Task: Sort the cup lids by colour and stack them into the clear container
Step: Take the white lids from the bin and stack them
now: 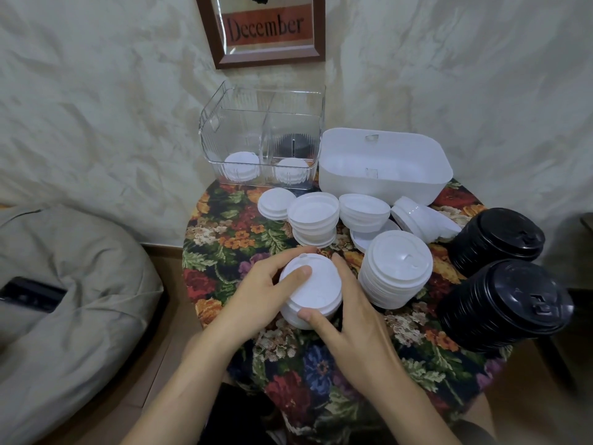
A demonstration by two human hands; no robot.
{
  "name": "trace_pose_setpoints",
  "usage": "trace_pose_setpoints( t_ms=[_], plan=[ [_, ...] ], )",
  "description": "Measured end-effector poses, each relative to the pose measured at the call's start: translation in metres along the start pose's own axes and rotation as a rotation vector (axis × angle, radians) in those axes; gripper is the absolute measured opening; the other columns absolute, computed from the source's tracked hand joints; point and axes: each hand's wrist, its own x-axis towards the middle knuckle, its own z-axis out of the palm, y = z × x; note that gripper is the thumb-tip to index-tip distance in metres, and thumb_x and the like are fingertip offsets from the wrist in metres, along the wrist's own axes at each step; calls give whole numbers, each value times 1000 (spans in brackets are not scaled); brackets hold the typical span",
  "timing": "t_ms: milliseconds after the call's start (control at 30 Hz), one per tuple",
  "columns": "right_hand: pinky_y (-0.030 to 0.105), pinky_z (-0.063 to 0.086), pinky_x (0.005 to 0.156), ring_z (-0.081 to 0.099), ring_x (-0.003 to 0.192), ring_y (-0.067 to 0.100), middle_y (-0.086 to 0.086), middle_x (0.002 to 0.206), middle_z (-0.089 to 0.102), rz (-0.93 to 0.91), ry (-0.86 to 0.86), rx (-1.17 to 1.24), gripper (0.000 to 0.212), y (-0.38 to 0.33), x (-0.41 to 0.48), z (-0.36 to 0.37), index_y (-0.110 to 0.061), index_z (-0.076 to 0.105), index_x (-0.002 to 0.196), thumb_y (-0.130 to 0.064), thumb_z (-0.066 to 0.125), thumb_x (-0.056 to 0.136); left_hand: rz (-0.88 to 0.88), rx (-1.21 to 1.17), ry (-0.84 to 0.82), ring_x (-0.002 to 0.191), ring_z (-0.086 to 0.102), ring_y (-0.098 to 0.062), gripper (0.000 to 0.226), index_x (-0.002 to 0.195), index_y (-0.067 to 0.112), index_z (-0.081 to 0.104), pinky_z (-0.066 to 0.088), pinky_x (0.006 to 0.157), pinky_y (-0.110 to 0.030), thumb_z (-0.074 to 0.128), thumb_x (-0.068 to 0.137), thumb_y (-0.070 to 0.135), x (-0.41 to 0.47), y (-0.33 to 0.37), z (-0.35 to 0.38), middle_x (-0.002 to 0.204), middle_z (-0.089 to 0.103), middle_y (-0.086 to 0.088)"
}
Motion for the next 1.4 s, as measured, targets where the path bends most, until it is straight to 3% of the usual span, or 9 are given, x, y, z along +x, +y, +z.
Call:
trace_pose_setpoints(
  t_ms=[100, 167, 267, 433, 700, 800, 1000, 1233, 1400],
  plan=[
    [7, 21, 107, 12, 141, -20, -35, 158, 13, 7, -14, -12, 89, -1, -1, -1, -41, 2, 162, -67, 52, 93, 6, -6, 19, 115, 64, 2, 29, 130, 30, 66, 48, 89, -13, 59, 103, 20, 0, -3, 2, 122, 71, 21],
    [1, 18, 103, 10, 138, -24, -34, 158, 12, 9, -22, -18, 91, 0, -1, -1, -40, 0, 162, -74, 45, 91, 1, -26, 35, 116, 64, -2, 28, 130, 29, 66, 50, 91, -18, 60, 104, 25, 0, -6, 5, 123, 71, 17],
    [-7, 13, 100, 0, 132, -34, -41, 154, 3, -14, -18, -29, 92, 0, -1, 0, -43, -6, 161, -83, 36, 89, -8, -67, 85, 115, 65, -6, 33, 127, 30, 67, 53, 94, -26, 57, 96, 34, -1, -9, 11, 122, 71, 15],
    [-7, 12, 102, 2, 139, -30, -56, 147, -6, -55, 8, -15, 80, -3, -2, -1, -54, -9, 156, -79, 31, 92, -15, -127, 120, 115, 64, -6, 35, 127, 28, 66, 53, 98, -28, 56, 93, 35, -1, -8, 19, 122, 71, 13],
    [-6, 8, 103, 4, 147, -18, -28, 165, 8, -27, 44, -37, 92, 1, -1, 4, -39, 4, 162, -88, 26, 87, -19, -103, 144, 111, 65, -6, 24, 125, 23, 68, 52, 91, -20, 57, 105, 15, 0, -8, 19, 120, 72, 10],
    [-5, 11, 103, 7, 144, -21, -31, 160, 14, -43, 43, -33, 89, 2, -1, 3, -40, 9, 161, -83, 35, 88, -14, -81, 138, 113, 65, -5, 25, 128, 22, 66, 51, 93, -20, 57, 105, 17, -1, -10, 20, 122, 72, 9],
    [-3, 16, 103, 10, 143, -21, -41, 155, 10, -74, 35, -55, 79, -2, -2, 1, -47, 7, 159, -74, 40, 92, -23, -25, 84, 125, 60, -12, 37, 135, 30, 60, 48, 109, -44, 51, 101, 37, -4, -15, 16, 130, 67, 10],
    [-4, 9, 106, 3, 144, -21, -38, 157, 5, -77, 47, -83, 94, -4, -2, 3, -38, 6, 162, -80, 42, 85, -20, -113, 91, 122, 63, -17, 34, 131, 25, 63, 49, 107, -43, 53, 100, 33, -6, -15, 19, 128, 69, 5],
    [1, 21, 106, 21, 147, -10, -30, 160, 20, -105, 71, -74, 78, -7, -2, 1, -44, 19, 158, -73, 46, 91, -46, -126, 47, 125, 63, -12, 34, 138, 23, 61, 50, 107, -36, 56, 104, 30, -3, -13, 13, 132, 69, 7]
  ],
)
